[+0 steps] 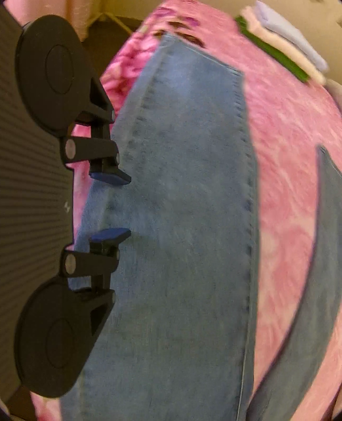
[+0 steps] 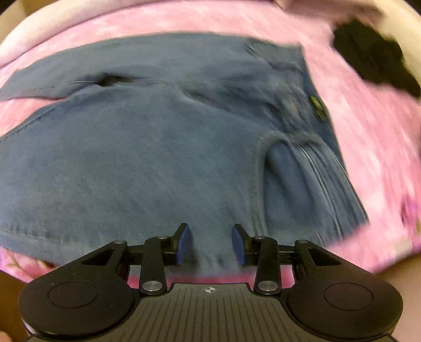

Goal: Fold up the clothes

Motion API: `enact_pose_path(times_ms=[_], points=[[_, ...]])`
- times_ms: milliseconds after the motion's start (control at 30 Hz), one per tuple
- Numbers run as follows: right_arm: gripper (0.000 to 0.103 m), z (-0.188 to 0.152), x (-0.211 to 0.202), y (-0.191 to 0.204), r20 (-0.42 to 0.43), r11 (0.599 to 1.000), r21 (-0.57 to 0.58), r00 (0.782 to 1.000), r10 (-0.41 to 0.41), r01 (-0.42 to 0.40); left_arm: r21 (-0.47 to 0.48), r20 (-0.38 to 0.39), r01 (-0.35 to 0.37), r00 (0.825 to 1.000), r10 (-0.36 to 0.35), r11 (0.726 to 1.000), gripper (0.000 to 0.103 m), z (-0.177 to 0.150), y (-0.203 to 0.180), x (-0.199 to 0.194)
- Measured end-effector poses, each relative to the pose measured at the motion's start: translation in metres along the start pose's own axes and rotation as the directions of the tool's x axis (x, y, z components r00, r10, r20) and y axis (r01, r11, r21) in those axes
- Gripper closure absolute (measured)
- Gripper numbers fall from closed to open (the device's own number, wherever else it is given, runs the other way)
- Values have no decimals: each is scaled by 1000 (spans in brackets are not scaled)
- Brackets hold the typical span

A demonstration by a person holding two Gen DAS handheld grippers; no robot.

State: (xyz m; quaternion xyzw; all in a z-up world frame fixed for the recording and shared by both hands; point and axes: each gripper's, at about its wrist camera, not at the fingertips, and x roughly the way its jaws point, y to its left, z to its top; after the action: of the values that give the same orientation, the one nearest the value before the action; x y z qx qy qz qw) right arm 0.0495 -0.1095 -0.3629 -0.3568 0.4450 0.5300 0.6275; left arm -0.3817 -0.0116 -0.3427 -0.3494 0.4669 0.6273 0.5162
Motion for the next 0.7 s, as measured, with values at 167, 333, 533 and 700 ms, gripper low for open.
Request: enact_pose_path(times_ms=[167, 333, 533, 700], points=[[66, -2, -33, -35, 20, 984, 178, 1000, 20, -23, 94, 10, 88, 996, -89, 992, 71, 12, -37, -15], [66, 17, -38, -65, 80, 975, 217, 996, 37, -54, 166, 8, 227, 973, -232, 960, 71, 39, -89, -25], [66, 45, -35, -100, 157, 971, 223, 986, 57, -91, 270, 4, 309, 947, -322, 912, 71, 69, -169, -25], [66, 73, -1, -121, 179, 973, 170, 976, 126, -157, 333, -7, 386, 914, -407, 861, 71, 95, -237, -21]])
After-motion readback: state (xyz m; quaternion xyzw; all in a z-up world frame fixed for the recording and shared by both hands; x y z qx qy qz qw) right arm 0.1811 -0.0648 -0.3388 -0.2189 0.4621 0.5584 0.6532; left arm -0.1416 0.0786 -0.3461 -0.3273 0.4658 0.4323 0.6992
